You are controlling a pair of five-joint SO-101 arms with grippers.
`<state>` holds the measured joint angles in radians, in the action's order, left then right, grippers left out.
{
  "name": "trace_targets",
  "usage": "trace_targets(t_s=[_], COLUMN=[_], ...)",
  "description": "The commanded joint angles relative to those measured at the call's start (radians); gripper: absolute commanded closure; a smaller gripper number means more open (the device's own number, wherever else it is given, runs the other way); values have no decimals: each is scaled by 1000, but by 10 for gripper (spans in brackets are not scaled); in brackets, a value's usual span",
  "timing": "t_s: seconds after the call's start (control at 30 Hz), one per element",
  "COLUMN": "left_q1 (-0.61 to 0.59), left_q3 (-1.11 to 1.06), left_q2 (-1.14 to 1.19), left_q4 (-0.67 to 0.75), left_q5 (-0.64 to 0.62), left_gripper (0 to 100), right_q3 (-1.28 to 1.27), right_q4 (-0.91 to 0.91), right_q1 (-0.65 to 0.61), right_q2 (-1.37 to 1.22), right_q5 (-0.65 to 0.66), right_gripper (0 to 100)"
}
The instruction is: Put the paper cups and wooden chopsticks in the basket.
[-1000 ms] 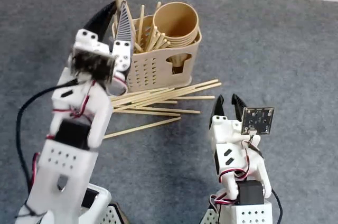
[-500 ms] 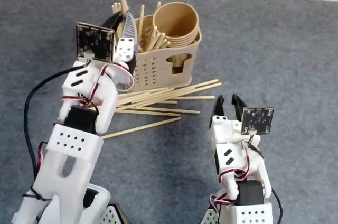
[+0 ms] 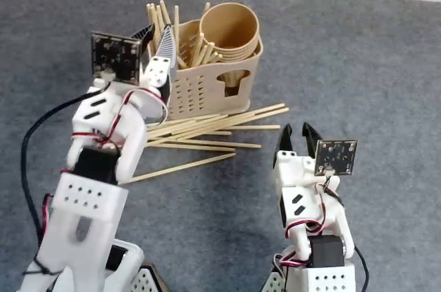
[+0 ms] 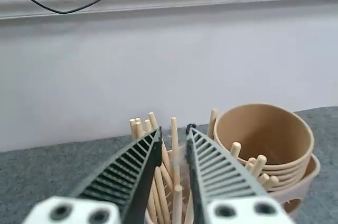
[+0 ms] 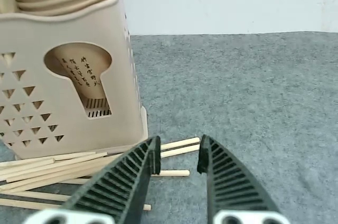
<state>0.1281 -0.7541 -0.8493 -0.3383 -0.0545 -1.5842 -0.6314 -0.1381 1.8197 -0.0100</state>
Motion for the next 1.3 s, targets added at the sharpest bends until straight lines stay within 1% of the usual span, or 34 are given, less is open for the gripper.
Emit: trace_targets(t_s=[0.0, 0.07, 0.23, 0.4, 0.47, 0.57, 0.73, 0.83, 0.93, 1.03, 1.13, 1.27], left_q1=[-7, -2, -1, 1, 31, 101, 163, 185, 200, 202, 202, 202], left_q3=[10, 8, 5, 5, 5, 2, -81, -119, -131, -104, -50, 28], left_q2=[-82, -119, -193, -228, -228, -222, -220, -220, -194, -90, 67, 268], left_q4=[-84, -149, -338, -532, -589, -663, -675, -678, -681, -681, -683, -677], left_q5=[-3, -2, 91, 95, 114, 210, 227, 292, 299, 305, 351, 393], left_gripper=[905, 905, 905, 902, 905, 905, 905, 905, 905, 905, 905, 902], right_q3=[5, 5, 7, 7, 7, 7, 7, 7, 8, 10, 12, 12], right_q4=[33, 33, 33, 33, 33, 33, 33, 33, 33, 33, 33, 33], right_q1=[10, 10, 10, 10, 10, 10, 10, 10, 12, 24, 67, 73], right_q2=[5, 5, 5, 5, 5, 5, 5, 5, 5, 5, 5, 5], right_q5=[12, 12, 12, 12, 12, 12, 12, 12, 12, 12, 11, 9], right_gripper=[875, 875, 875, 875, 875, 875, 875, 875, 875, 875, 875, 875])
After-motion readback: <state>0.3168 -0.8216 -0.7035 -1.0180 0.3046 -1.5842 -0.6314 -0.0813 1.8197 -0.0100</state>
